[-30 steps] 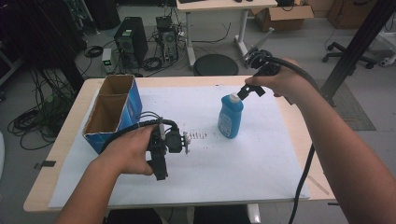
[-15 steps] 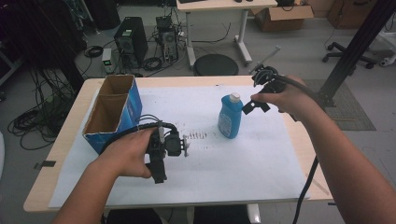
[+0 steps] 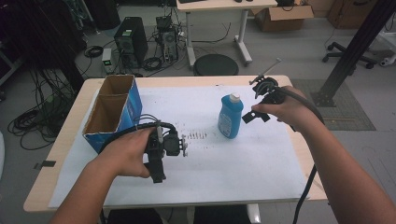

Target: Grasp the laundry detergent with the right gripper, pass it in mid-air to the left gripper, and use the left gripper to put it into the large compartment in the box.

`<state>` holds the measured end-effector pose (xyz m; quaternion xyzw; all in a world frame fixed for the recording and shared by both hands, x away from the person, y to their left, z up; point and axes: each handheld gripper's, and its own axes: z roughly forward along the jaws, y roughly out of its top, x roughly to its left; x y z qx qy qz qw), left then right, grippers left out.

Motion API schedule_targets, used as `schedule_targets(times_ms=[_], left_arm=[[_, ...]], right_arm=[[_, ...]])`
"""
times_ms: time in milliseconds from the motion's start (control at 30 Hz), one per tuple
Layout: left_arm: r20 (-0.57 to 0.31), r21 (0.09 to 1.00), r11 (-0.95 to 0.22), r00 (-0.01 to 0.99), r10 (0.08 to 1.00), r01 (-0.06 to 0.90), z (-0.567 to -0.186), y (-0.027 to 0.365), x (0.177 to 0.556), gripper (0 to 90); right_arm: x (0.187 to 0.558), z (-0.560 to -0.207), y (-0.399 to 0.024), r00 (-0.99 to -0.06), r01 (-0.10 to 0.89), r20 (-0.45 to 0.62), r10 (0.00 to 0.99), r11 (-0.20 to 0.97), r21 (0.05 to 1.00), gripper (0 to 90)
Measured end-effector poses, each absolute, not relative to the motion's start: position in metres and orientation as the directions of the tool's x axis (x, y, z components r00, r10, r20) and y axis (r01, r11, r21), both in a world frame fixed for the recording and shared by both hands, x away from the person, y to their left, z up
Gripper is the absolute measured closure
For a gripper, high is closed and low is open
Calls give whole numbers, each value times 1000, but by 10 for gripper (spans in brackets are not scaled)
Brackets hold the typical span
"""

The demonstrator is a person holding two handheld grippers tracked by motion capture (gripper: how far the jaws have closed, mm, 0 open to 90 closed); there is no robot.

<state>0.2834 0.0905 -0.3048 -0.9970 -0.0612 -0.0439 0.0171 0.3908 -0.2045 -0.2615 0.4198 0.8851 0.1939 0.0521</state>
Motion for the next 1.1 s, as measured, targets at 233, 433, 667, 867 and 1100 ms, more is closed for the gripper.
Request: schedule_targets(times_ms=[233,433,667,867,1100], left_arm=[[88,-35,-992,989,118,121,-307,90,283,2],[89,-32,-992,989,120,123,-306,89,282,2],[92,-35,-992,989,120,123,-306,89,281,2],[91,-37,-991,988,122,126,-306,88,280,2],[89,-44,-992,990,114,118,-306,88,279,2]], right_arm=[[387,-275,-209,-646,720,79,759,571,394,38],[383,-290,-210,-655,709,88,751,570,415,38],[380,-303,-212,-653,709,96,751,562,426,38],[379,-314,-211,-658,696,96,747,554,456,38],[381,-329,-212,-649,704,115,752,535,468,34]])
